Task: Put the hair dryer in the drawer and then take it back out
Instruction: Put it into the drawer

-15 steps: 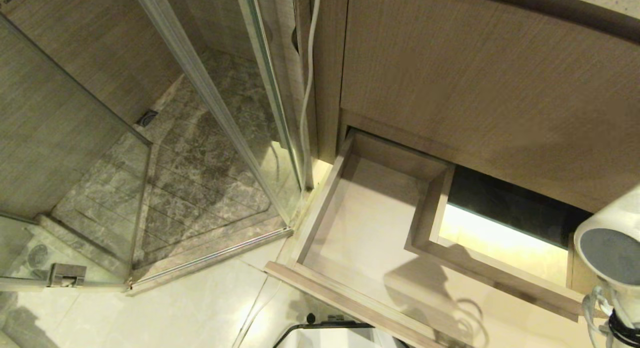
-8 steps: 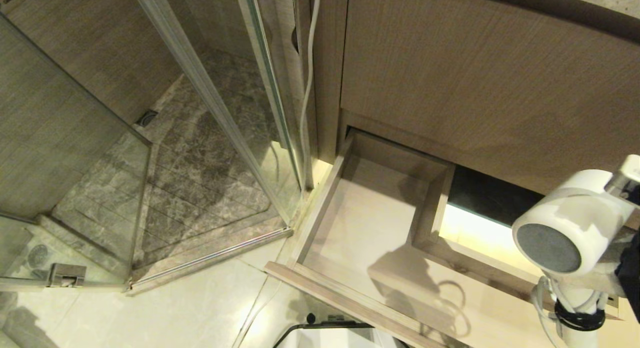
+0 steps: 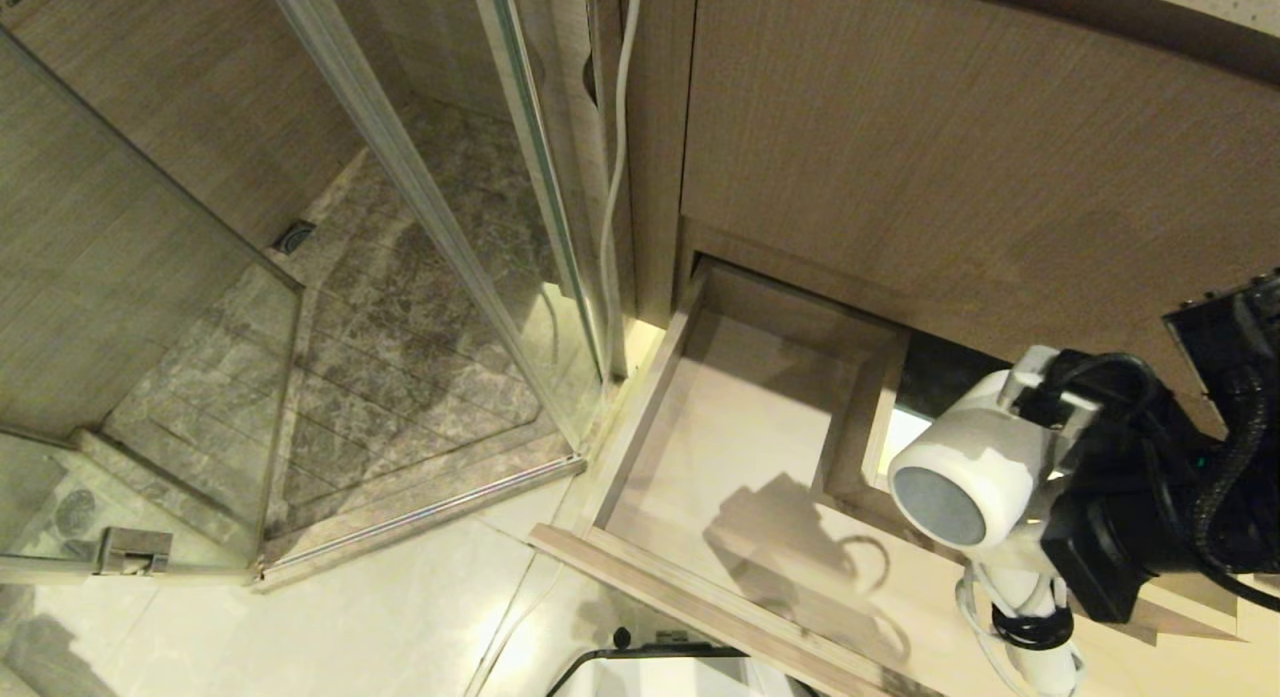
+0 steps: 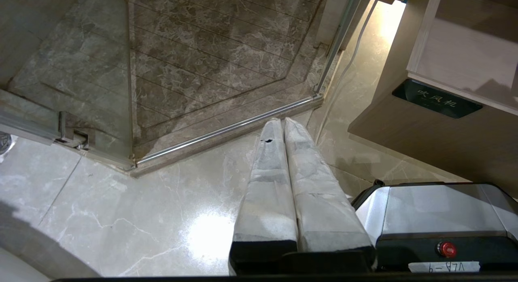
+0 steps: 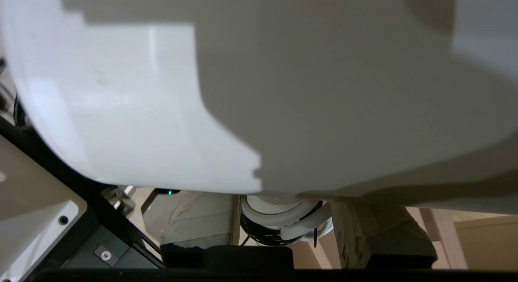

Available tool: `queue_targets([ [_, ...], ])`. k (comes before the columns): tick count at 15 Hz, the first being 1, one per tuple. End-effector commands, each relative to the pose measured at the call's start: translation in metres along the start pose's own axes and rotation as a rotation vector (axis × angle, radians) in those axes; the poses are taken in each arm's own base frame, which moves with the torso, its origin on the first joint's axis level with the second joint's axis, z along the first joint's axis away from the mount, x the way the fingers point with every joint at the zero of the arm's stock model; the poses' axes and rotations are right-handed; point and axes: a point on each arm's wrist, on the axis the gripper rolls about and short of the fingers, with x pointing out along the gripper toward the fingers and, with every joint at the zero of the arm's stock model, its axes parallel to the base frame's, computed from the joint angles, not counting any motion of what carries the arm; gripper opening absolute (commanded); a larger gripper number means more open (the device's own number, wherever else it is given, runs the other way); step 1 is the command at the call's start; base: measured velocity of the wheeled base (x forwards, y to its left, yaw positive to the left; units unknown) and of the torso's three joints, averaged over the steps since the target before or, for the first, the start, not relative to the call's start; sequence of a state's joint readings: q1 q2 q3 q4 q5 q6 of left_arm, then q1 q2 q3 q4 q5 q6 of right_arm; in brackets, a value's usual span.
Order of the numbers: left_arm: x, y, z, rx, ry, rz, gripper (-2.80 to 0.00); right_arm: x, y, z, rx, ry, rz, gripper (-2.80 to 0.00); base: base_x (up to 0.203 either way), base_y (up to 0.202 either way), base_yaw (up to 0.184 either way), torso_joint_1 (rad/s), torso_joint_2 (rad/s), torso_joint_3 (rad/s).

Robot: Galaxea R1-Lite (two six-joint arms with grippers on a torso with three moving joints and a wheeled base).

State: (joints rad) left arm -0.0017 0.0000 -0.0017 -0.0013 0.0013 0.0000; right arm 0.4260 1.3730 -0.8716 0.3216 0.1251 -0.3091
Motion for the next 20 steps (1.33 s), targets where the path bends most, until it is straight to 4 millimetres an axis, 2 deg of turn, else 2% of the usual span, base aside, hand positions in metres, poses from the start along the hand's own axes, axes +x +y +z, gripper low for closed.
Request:
queue_targets([
  [1, 0.000, 0.000, 0.000, 0.000, 0.001, 0.000, -2.80, 0.029, 0.002, 0.002, -0.014, 0.082, 0.047, -2.80, 0.000, 0.000, 0.000, 0.000, 0.00, 0.000],
  [4, 0.000, 0.000, 0.000, 0.000, 0.001, 0.000, -2.80, 0.055, 0.003, 0.008, -0.030, 0.129, 0.078, -2.80, 0.000, 0.000, 0.000, 0.000, 0.00, 0.000],
  [9, 0.000, 0.000, 0.000, 0.000, 0.001, 0.000, -2.80, 0.094, 0.004, 0.029, -0.066, 0.073, 0.086, -2.80, 0.000, 0.000, 0.000, 0.000, 0.00, 0.000],
  [10, 0.000, 0.000, 0.000, 0.000, 0.001, 0.000, -2.80, 0.097, 0.004, 0.029, -0.064, 0.070, 0.086, -2.80, 0.000, 0.000, 0.000, 0.000, 0.00, 0.000],
  [17, 0.000, 0.000, 0.000, 0.000, 0.001, 0.000, -2.80, 0.154, -0.001, 0.033, 0.001, 0.063, 0.077, -2.80, 0.000, 0.000, 0.000, 0.000, 0.00, 0.000],
  [20, 0.000, 0.000, 0.000, 0.000, 0.001, 0.000, -2.80, 0.176, 0.002, 0.028, 0.038, 0.080, 0.087, -2.80, 0.000, 0.000, 0.000, 0.000, 0.00, 0.000],
])
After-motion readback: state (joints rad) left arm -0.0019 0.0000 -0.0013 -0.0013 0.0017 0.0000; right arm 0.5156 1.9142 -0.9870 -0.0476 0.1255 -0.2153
